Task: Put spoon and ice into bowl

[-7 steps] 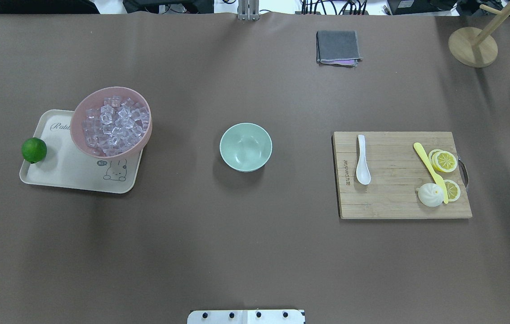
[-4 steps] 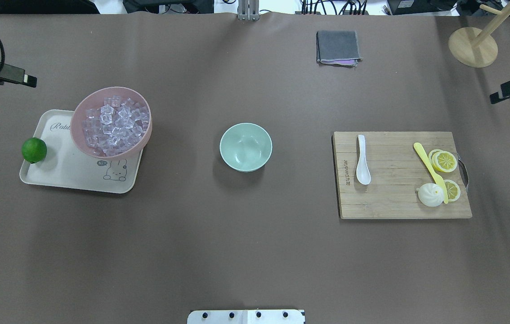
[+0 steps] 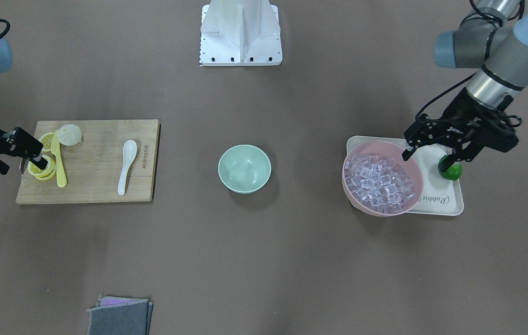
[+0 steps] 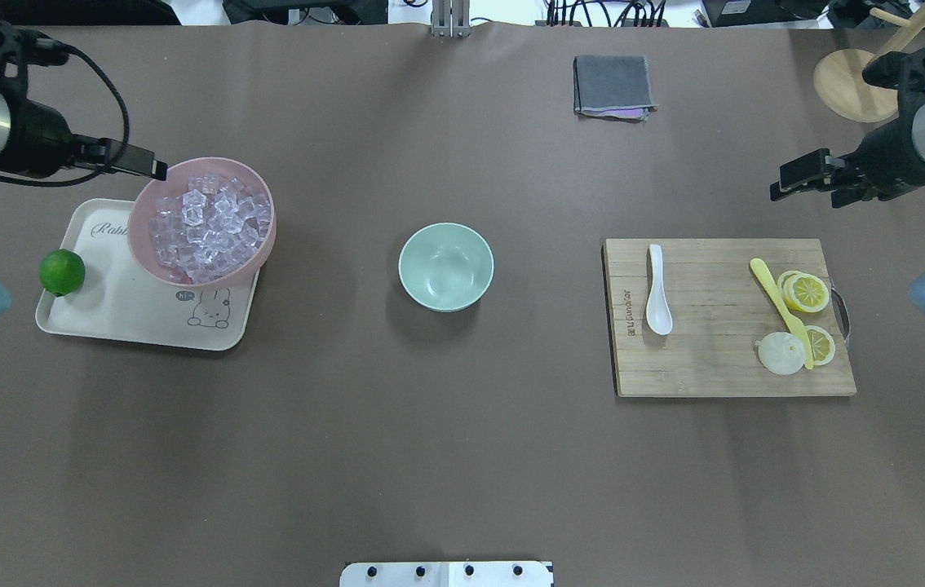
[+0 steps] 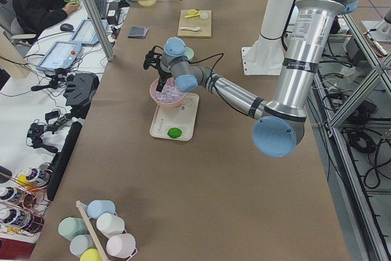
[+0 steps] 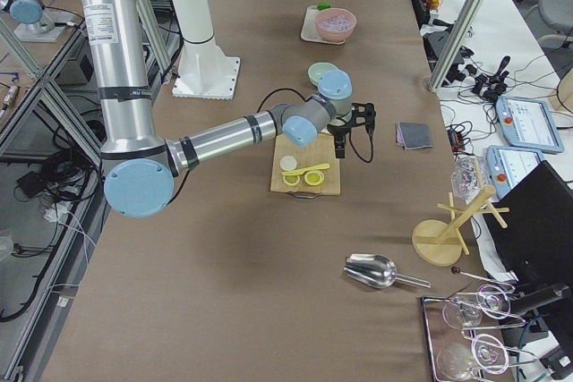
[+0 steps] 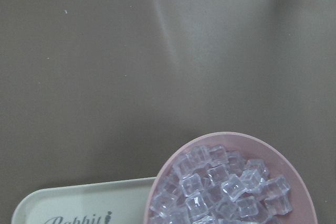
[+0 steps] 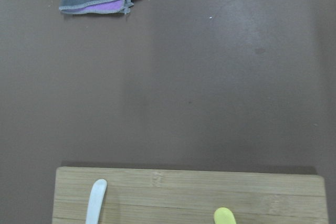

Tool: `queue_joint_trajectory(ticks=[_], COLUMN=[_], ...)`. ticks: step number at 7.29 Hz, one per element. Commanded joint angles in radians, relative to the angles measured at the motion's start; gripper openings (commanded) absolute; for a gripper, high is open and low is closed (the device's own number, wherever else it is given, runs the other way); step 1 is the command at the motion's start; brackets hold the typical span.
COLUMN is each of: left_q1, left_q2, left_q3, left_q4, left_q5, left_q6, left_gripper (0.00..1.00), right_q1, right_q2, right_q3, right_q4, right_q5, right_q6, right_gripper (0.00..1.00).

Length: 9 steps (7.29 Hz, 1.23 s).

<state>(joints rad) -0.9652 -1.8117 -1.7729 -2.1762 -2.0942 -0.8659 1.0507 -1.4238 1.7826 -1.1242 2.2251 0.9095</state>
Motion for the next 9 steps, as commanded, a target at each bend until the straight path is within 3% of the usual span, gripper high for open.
queue_joint_trajectory(ticks=[1, 2, 3, 4, 9], left_q1=[0.124, 0.152, 0.154, 0.154, 0.161], left_q2=[-0.034, -0.038, -0.038, -0.037, -0.041], left_q3=[0.0, 0.006, 0.009, 0.012, 0.064], left_q4=[0.001, 0.0, -0.001, -0.001, -0.001], left_q5=[0.107, 0.124, 0.125, 0.125, 0.126], left_q6=[-0.062, -0.067, -0.067, -0.067, -0.061], left_gripper=[0.97, 0.92, 0.71, 0.66, 0.66], right_q1=[-0.085, -0.093, -0.093, -0.093, -0.098], right_q2=[0.043, 0.048, 0.048, 0.048, 0.055], right_q3=[-0.008, -0.011, -0.011, -0.011, -0.011], right_q4=[-0.005, 0.001, 0.001, 0.001, 0.004], right_q5=[-0.069, -0.071, -0.071, -0.073, -0.074], right_q6=[0.058, 0.058, 0.058, 0.06, 0.088], right_gripper=[1.0, 1.0, 1.0, 1.0, 1.0])
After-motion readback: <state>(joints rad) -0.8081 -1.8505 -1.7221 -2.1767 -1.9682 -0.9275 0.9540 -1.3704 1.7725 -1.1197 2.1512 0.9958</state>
